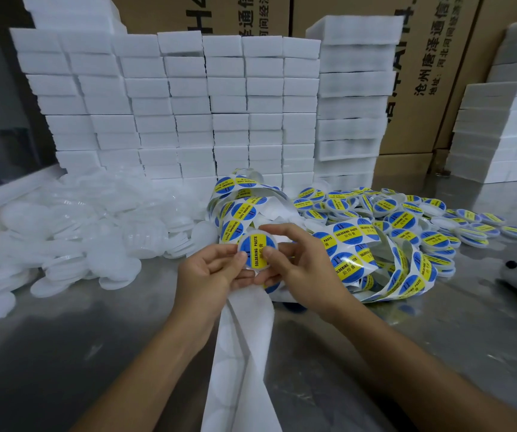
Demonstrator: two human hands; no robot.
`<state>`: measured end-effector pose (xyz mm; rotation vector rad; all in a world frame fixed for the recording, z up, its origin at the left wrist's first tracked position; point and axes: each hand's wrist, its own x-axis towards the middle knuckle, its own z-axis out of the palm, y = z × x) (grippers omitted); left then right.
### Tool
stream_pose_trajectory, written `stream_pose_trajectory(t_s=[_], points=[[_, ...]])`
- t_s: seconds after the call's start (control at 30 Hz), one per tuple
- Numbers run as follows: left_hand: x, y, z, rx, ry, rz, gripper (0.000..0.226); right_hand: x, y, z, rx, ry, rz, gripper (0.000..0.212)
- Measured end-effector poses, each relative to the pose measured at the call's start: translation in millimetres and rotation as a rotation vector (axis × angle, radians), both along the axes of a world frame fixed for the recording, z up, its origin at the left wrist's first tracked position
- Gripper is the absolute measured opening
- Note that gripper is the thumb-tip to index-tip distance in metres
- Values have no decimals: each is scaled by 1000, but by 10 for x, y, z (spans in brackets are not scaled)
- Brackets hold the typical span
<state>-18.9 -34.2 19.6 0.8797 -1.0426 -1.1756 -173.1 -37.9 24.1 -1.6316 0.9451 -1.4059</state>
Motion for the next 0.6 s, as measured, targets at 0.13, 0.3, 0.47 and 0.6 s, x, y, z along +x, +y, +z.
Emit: stream_pose_trajectory(t_s=[0.13,0.3,0.47,0.6], points=[[-54,22,-7,0,-50,-19,7,-26,-23,-2,44,-65,-76,7],[-23,3,-14,-9,-60,50,4,-27,-17,-74,-194,223,-218,37],[1,-3,-5,7,-23,67,5,-31,8,-56,-406,481,-256,49],[0,-28,-37,-20,-148,112,4,-66,2,-29,-383,488,-285,39]])
